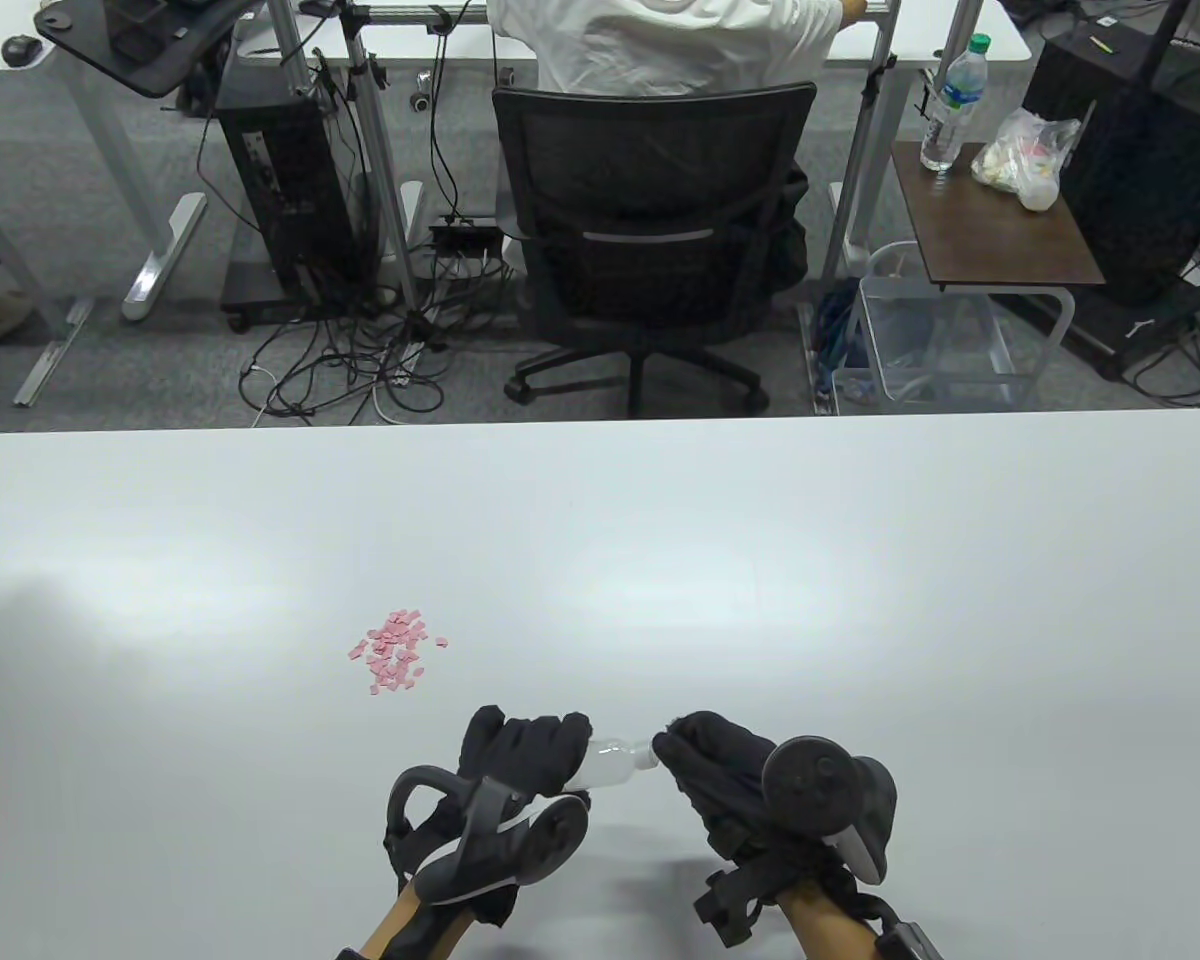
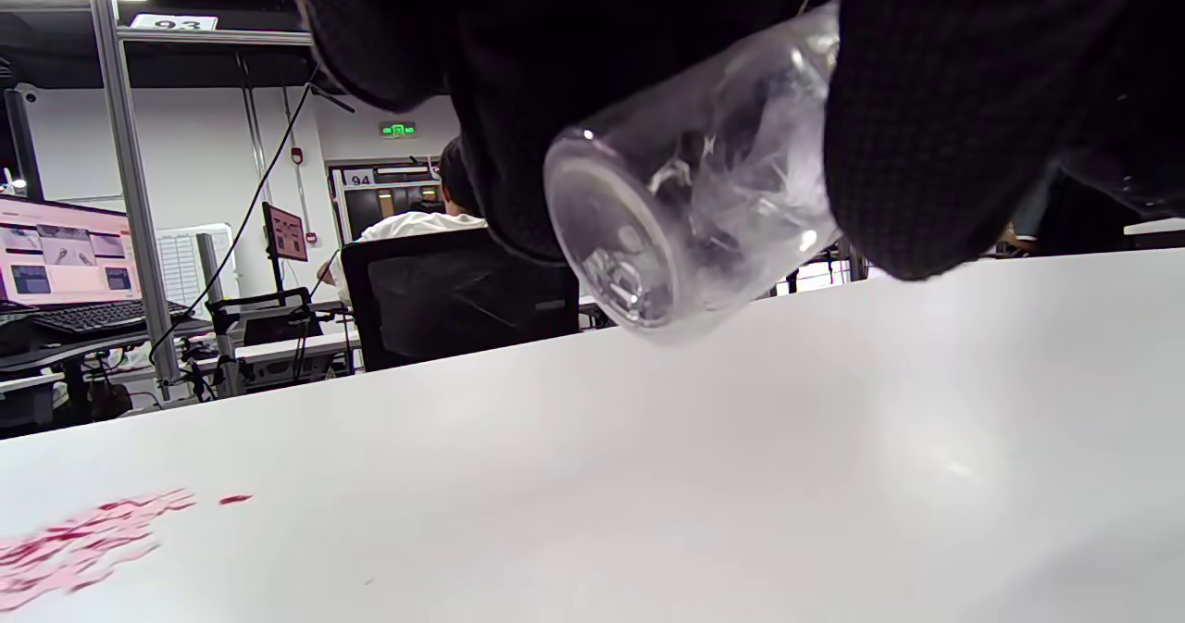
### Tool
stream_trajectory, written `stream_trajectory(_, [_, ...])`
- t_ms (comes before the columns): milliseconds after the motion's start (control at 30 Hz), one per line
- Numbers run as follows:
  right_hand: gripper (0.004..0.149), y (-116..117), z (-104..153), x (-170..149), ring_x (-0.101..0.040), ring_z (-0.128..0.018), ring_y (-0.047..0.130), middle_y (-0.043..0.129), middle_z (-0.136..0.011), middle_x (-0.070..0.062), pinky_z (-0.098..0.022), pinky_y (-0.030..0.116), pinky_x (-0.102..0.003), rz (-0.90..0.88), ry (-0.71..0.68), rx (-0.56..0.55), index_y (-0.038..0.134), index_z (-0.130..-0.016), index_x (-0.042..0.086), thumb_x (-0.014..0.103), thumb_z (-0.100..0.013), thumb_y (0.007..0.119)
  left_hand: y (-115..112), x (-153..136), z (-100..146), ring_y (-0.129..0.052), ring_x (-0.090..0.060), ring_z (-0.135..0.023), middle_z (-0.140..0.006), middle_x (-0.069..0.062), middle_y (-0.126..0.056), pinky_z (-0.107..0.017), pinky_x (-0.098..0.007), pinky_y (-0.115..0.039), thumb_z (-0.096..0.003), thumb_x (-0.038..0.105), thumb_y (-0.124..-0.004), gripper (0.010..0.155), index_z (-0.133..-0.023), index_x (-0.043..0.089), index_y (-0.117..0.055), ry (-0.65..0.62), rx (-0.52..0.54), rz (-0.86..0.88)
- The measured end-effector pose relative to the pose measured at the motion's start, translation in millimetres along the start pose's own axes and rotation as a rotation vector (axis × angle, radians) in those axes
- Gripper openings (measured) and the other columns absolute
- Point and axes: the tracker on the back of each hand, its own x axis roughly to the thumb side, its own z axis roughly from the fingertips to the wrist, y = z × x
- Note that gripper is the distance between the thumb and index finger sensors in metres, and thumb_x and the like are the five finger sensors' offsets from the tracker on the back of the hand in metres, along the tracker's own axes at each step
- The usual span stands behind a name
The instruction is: Squeeze empty conical bottle to blow paper scraps with air puff
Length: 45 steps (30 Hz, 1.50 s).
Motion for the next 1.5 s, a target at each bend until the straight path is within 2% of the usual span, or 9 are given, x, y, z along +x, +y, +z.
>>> stream_trajectory(167, [0.057,-0.3,0.8,0.5,-0.028,-0.047,0.102,0.096,-0.065,-0.016,-0.042,0.087,-0.049,-0.014,-0.005,-0.015,0.085,-0.085,0.004,0.051,-0.058,0.069,0.6,-0.3,-0.4,-0.098,-0.027,-0.088,-0.100,-0.006,-0.088,-0.078,-0.055,-0.059,-0.0442,0.053,-0.099,0.075,-0.108,0.024,-0.071,0.007,0.003,0.005])
stream_trajectory(300, [0.046,-0.3,-0.5,3.4,-0.027,-0.046,0.102,0.097,-0.063,-0.016,-0.041,0.087,-0.049,-0.008,-0.001,-0.018,0.085,-0.084,0.003,0.040,-0.059,0.073,0.8,-1.4,-0.4,-0.098,-0.027,-0.087,-0.100,-0.006,-0.088,-0.078,-0.055,-0.059,-0.0441,0.053,-0.099,0.075,-0.108,0.024,-0.071,0.010,0.010,0.009])
stream_trajectory(467, [0.048,2.4,-2.0,4.1,-0.029,-0.051,0.101,0.094,-0.069,-0.018,-0.044,0.086,-0.050,-0.050,0.010,0.026,0.081,-0.091,0.000,0.034,-0.057,0.080,-2.3,-3.1,-0.8,-0.098,-0.027,-0.088,-0.101,-0.006,-0.088,-0.078,-0.055,-0.059,-0.0443,0.053,-0.099,0.075,-0.108,0.024,-0.071,0.007,-0.005,-0.006])
stream_trajectory(633, [0.059,2.7,0.2,5.9,-0.028,-0.051,0.101,0.095,-0.069,-0.018,-0.044,0.086,-0.050,-0.032,-0.016,-0.007,0.081,-0.091,0.001,0.049,-0.057,0.074,-2.4,-4.0,-0.5,-0.098,-0.027,-0.088,-0.101,-0.006,-0.088,-0.078,-0.055,-0.059,-0.0443,0.053,-0.099,0.075,-0.108,0.024,-0.071,0.011,0.003,-0.003])
stream_trajectory(900, [0.044,2.3,0.1,6.2,-0.029,-0.051,0.101,0.094,-0.069,-0.018,-0.044,0.086,-0.051,-0.060,-0.011,0.002,0.080,-0.092,0.001,0.030,-0.059,0.074,-3.1,-2.7,-0.1,-0.097,-0.027,-0.088,-0.101,-0.006,-0.088,-0.078,-0.055,-0.059,-0.0443,0.053,-0.099,0.075,-0.108,0.024,-0.071,0.007,0.005,-0.014])
stream_trajectory(1067, [0.056,2.2,0.5,4.6,-0.029,-0.051,0.101,0.094,-0.069,-0.018,-0.043,0.086,-0.050,-0.078,-0.006,-0.017,0.080,-0.092,0.001,0.045,-0.059,0.073,-2.6,-2.4,0.1,-0.097,-0.027,-0.088,-0.101,-0.005,-0.088,-0.078,-0.055,-0.059,-0.0444,0.053,-0.099,0.075,-0.108,0.024,-0.071,0.010,0.012,-0.012])
stream_trajectory(1267, [0.045,2.7,-0.4,7.7,-0.030,-0.053,0.100,0.093,-0.072,-0.019,-0.045,0.085,-0.051,-0.090,-0.025,0.015,0.078,-0.094,0.001,0.027,-0.058,0.076,-2.0,-2.4,0.5,-0.097,-0.027,-0.089,-0.101,-0.005,-0.088,-0.078,-0.055,-0.059,-0.0441,0.052,-0.099,0.075,-0.108,0.024,-0.070,0.010,0.015,-0.019])
stream_trajectory(1400, [0.050,3.3,0.2,7.2,-0.030,-0.054,0.100,0.093,-0.072,-0.019,-0.046,0.085,-0.051,-0.089,-0.029,0.002,0.079,-0.094,0.001,0.036,-0.059,0.075,-1.3,-2.7,0.4,-0.097,-0.027,-0.089,-0.102,-0.005,-0.087,-0.078,-0.055,-0.059,-0.0442,0.052,-0.099,0.075,-0.108,0.025,-0.070,0.010,0.010,-0.014])
stream_trajectory(1500, [0.043,2.4,0.3,9.2,-0.030,-0.052,0.100,0.093,-0.071,-0.018,-0.045,0.085,-0.051,-0.071,-0.025,-0.004,0.080,-0.093,0.002,0.028,-0.059,0.074,-1.3,-2.8,0.5,-0.097,-0.027,-0.089,-0.102,-0.005,-0.087,-0.078,-0.055,-0.059,-0.0444,0.052,-0.099,0.075,-0.108,0.025,-0.070,0.005,0.013,-0.013])
